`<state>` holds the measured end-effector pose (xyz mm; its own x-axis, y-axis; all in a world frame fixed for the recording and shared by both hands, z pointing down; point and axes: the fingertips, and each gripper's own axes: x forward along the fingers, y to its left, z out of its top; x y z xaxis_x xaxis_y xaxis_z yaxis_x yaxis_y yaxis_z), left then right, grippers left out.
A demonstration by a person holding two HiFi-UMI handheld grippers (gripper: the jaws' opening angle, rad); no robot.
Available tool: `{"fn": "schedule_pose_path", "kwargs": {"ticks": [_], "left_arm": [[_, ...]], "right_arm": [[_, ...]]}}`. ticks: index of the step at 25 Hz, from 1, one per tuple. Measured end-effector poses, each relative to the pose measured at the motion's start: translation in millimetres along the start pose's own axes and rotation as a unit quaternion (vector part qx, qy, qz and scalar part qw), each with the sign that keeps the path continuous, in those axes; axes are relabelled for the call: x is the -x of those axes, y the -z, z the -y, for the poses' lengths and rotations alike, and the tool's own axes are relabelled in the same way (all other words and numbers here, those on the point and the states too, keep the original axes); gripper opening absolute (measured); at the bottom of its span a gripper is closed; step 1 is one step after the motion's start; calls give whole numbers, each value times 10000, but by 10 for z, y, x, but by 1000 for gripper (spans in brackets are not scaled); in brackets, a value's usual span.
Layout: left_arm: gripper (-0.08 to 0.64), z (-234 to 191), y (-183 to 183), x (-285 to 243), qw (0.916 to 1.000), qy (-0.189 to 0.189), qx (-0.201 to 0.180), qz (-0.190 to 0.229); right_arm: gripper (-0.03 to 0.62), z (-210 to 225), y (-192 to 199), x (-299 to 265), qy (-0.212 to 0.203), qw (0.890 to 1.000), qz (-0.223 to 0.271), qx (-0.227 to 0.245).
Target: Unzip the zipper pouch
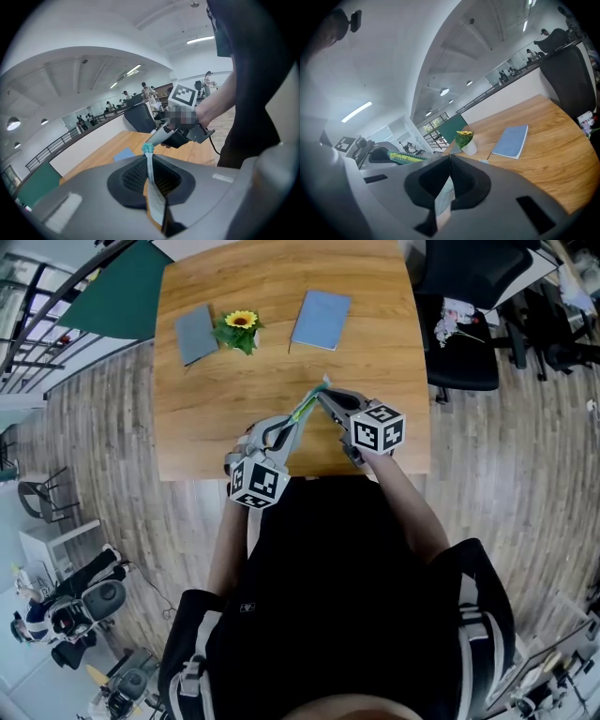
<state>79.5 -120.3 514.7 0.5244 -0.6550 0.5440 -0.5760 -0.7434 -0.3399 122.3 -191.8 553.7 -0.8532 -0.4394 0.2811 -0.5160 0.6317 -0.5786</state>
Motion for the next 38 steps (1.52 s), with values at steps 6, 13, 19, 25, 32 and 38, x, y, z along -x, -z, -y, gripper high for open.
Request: {"fn": "schedule_pose_path", "kwargs": {"ticks": [6,13,19,25,32,38], "left_arm": [[14,28,-14,16,10000,-21,10,4],[14,30,-19,13,10000,-12,20,41],[14,25,-51,70,9999,-34,31,111],[15,23,-57,116,9998,-47,86,163],[15,-47,-58,212,9991,-133,268,299],[15,-21,-91,245,9990,-134,255,346]], "right_arm": [[6,41,22,43,27,10000,12,-5],[6,82,17,45,76,10000,13,13],[6,112,2,88,160,9999,49,31],[6,97,14,102,206,9997,56,73],[6,159,3,138,281,9995,112,22],[6,144,11,164,301,9995,130,16]]}}
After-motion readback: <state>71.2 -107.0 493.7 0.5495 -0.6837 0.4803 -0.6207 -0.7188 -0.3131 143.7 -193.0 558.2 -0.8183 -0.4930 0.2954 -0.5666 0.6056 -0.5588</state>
